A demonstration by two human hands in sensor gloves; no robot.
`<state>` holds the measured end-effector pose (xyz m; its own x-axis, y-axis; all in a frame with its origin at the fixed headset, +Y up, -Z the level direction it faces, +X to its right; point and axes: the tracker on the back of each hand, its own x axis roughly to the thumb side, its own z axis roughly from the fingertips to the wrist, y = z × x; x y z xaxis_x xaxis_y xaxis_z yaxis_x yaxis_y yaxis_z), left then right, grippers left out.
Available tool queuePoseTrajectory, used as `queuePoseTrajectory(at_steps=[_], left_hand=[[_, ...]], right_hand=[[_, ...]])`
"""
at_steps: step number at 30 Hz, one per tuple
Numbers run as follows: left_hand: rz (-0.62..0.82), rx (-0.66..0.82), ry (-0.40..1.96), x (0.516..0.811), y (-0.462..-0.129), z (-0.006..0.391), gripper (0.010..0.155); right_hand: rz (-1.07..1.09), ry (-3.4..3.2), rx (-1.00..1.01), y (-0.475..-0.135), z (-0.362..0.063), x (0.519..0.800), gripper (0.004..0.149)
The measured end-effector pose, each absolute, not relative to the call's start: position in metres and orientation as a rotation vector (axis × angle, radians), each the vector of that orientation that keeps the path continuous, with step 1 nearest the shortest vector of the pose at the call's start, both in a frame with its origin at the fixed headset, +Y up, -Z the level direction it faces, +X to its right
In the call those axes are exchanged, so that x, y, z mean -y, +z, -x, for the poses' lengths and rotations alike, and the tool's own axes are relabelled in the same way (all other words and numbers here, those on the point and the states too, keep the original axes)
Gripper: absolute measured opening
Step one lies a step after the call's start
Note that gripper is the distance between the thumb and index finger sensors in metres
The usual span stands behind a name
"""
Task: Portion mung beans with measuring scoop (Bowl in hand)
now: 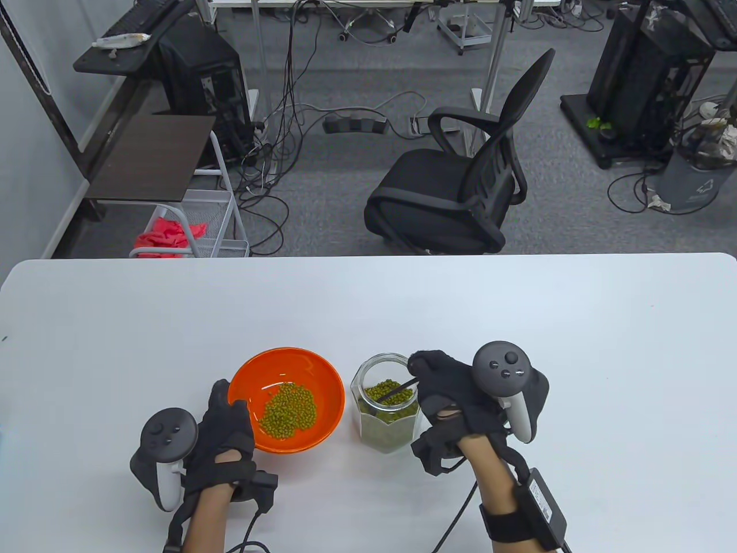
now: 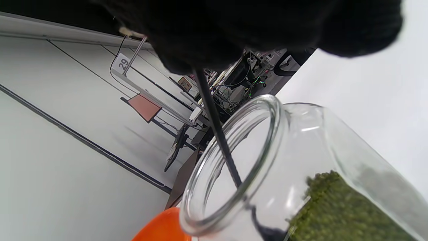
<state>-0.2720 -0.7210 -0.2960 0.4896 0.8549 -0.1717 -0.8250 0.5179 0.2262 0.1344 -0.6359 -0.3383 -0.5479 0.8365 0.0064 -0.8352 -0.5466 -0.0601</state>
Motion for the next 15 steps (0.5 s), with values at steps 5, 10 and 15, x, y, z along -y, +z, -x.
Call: queuePoseTrajectory(at_steps=[5, 10, 15], left_hand=[[-0.118, -0.28, 1.019, 0.721, -0.296, 0.272, 0.063], [-0.116, -0.283, 1.021, 0.721, -0.296, 0.272, 0.063], [-0.116, -0.278, 1.019, 0.721, -0.296, 0.271, 0.063]], right_hand=[[0.058, 2.079, 0.08, -0.338, -0.143, 0.64, 0.039], [0.093, 2.02, 0.068, -0.339, -0.154, 0.643, 0.039], [0.125, 1.967, 0.048, -0.339, -0.164, 0.647, 0.039]])
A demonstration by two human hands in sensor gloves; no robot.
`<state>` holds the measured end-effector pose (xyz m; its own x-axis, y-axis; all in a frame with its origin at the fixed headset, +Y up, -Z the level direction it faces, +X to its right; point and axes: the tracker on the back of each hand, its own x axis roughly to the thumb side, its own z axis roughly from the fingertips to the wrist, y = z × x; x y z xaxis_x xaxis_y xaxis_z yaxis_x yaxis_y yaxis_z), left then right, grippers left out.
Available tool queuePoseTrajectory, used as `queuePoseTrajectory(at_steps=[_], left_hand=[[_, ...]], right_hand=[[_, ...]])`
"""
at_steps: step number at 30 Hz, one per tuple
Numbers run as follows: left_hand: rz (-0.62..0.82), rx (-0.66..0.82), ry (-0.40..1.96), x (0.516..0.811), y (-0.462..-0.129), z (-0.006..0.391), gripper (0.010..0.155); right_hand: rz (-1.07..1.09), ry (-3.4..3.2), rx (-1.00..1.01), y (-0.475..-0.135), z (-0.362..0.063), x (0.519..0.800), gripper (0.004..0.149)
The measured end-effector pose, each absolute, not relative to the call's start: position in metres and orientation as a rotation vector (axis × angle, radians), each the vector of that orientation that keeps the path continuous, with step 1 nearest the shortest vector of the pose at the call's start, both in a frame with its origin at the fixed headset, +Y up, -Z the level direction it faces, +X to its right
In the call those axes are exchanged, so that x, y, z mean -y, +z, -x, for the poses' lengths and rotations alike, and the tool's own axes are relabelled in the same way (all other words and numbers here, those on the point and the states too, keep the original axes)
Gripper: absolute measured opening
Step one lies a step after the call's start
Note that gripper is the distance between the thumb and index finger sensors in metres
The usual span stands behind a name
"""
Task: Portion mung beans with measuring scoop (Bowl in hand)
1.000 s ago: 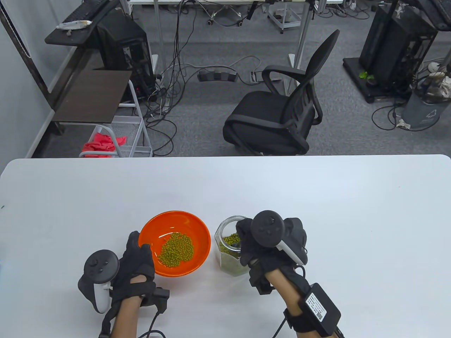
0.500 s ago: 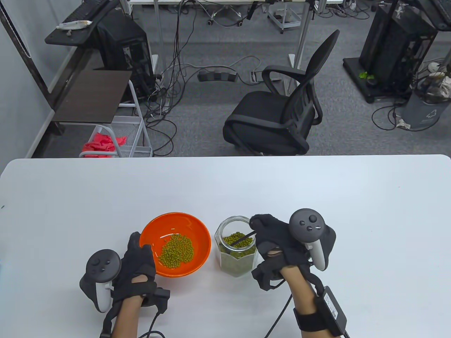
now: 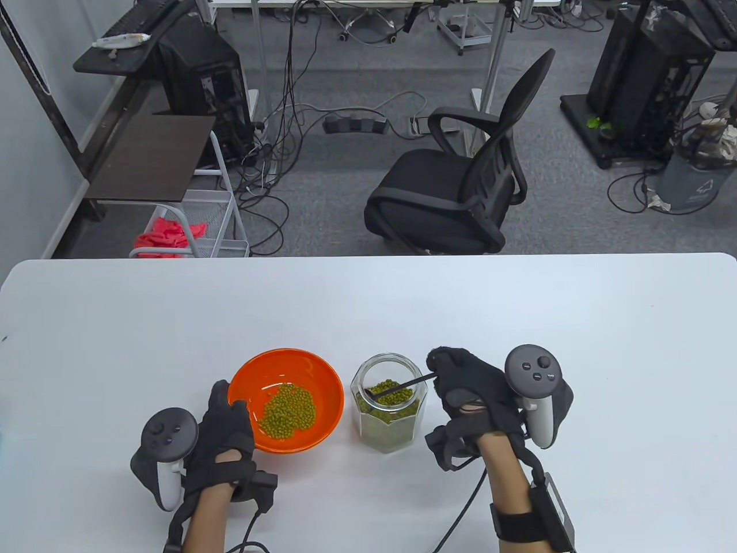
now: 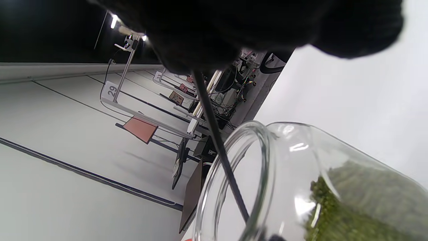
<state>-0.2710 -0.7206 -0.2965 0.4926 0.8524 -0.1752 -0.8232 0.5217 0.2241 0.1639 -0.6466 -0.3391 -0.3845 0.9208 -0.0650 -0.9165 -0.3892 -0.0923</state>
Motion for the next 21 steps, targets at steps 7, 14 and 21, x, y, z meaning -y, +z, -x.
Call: queuePoseTrajectory(at_steps=[7, 14, 21], left_hand=[[-0.115, -0.272, 1.016, 0.721, -0.297, 0.27, 0.063], [-0.118, -0.27, 1.012, 0.721, -0.297, 0.269, 0.063], [-0.118, -0.27, 1.012, 0.721, -0.297, 0.269, 0.063]], right_hand=[[0.146, 1.899, 0.041, -0.338, -0.176, 0.648, 0.039], [0.162, 1.844, 0.039, -0.337, -0.189, 0.647, 0.039], [0.185, 1.807, 0.074, -0.334, -0.205, 0.642, 0.039]])
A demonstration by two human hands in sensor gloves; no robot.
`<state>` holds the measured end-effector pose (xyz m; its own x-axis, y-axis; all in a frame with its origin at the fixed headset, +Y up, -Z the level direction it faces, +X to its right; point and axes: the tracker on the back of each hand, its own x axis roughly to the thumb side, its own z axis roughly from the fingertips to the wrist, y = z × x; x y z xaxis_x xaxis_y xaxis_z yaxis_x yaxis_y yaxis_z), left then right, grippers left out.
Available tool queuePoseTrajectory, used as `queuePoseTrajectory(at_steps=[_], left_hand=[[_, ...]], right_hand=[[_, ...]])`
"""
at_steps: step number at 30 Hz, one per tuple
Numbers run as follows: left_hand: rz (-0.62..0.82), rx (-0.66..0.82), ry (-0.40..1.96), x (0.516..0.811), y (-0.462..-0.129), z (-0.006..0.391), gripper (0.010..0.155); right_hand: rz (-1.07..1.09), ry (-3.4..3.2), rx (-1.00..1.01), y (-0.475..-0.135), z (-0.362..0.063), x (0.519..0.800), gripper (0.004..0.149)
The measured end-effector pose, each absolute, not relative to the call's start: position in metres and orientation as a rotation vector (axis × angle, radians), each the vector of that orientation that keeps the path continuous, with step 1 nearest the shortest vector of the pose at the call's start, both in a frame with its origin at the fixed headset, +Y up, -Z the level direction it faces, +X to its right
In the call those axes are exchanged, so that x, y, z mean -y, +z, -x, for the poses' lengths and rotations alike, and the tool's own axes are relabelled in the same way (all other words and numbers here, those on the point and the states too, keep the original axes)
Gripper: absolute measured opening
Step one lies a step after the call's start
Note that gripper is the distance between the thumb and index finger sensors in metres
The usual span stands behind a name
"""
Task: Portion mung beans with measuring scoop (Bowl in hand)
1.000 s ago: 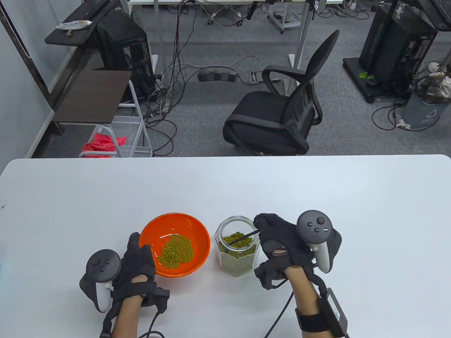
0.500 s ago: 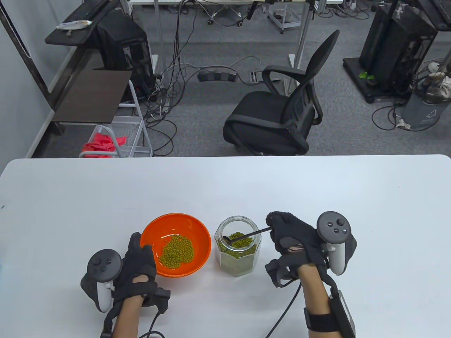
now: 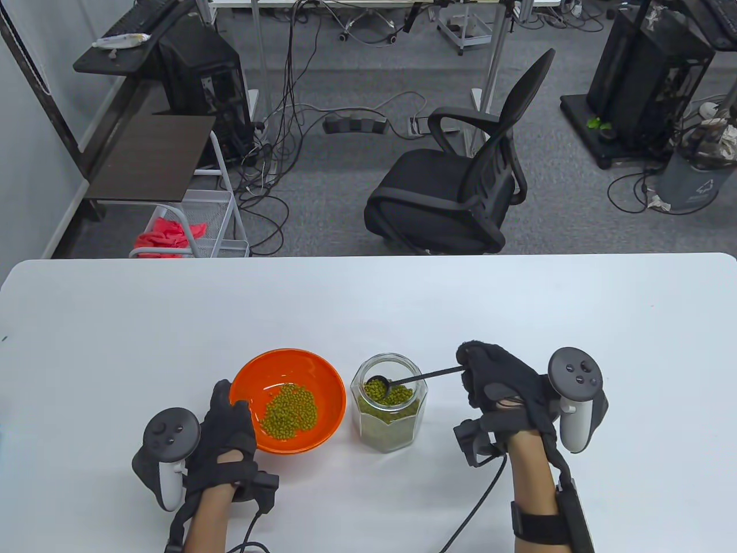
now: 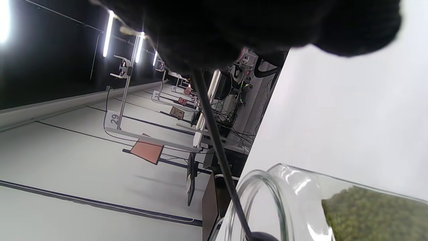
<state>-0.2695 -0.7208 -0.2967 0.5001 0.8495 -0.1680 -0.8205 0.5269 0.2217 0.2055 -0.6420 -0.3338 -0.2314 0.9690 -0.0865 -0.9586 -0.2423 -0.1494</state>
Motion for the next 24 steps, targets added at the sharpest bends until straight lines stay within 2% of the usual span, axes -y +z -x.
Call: queuePoseTrajectory(at_steps=[13, 24], left_hand=[[-0.116, -0.269, 1.012, 0.721, -0.297, 0.269, 0.063], [-0.113, -0.265, 1.017, 0.721, -0.297, 0.268, 0.063]], right_hand=[[0.152, 1.712, 0.129, -0.323, -0.218, 0.628, 0.039], [0.06, 1.622, 0.054, -0.325, -0.191, 0.63, 0.039]])
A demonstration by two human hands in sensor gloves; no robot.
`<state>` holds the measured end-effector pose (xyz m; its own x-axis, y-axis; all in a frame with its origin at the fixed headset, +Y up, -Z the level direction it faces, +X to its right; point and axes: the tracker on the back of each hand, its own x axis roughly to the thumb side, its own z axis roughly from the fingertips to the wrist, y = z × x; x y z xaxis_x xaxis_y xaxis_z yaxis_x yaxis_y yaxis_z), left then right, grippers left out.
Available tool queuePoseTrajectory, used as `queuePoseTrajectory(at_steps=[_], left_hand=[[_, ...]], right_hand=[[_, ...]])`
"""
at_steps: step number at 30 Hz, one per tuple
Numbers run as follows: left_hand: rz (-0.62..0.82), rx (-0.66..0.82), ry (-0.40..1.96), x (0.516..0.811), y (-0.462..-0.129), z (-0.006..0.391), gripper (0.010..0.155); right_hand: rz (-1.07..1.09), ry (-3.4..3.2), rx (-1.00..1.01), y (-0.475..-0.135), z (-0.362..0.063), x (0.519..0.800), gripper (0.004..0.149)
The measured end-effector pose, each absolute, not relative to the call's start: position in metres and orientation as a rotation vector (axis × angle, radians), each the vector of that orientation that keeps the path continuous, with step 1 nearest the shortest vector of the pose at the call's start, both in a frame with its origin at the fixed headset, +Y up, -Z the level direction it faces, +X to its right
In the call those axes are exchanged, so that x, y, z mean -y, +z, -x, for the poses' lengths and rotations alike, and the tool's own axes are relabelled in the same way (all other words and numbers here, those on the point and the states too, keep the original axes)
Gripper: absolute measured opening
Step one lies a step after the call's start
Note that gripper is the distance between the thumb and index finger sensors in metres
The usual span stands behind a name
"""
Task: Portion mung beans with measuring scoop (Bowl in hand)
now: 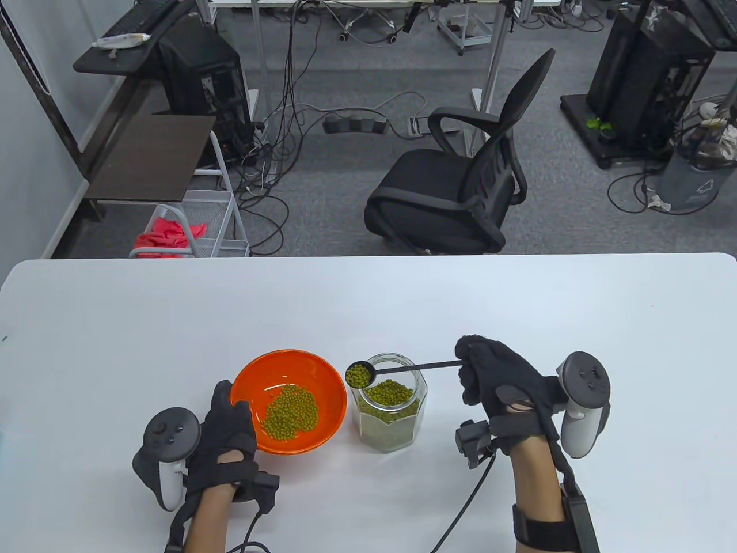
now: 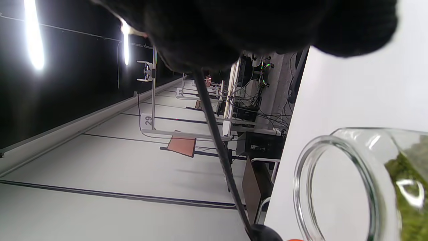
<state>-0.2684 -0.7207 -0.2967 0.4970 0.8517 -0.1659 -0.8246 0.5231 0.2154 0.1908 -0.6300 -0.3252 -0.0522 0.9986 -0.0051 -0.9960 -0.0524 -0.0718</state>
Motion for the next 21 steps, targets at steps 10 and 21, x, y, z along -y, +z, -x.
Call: queuePoseTrajectory(at_steps=[10, 21], left_hand=[[-0.107, -0.263, 1.027, 0.721, -0.297, 0.268, 0.063], [-0.105, -0.259, 1.033, 0.721, -0.297, 0.268, 0.063]], right_hand=[[-0.066, 1.671, -0.005, -0.325, -0.142, 0.635, 0.04], [-0.171, 1.743, -0.051, -0.321, -0.095, 0.647, 0.041]])
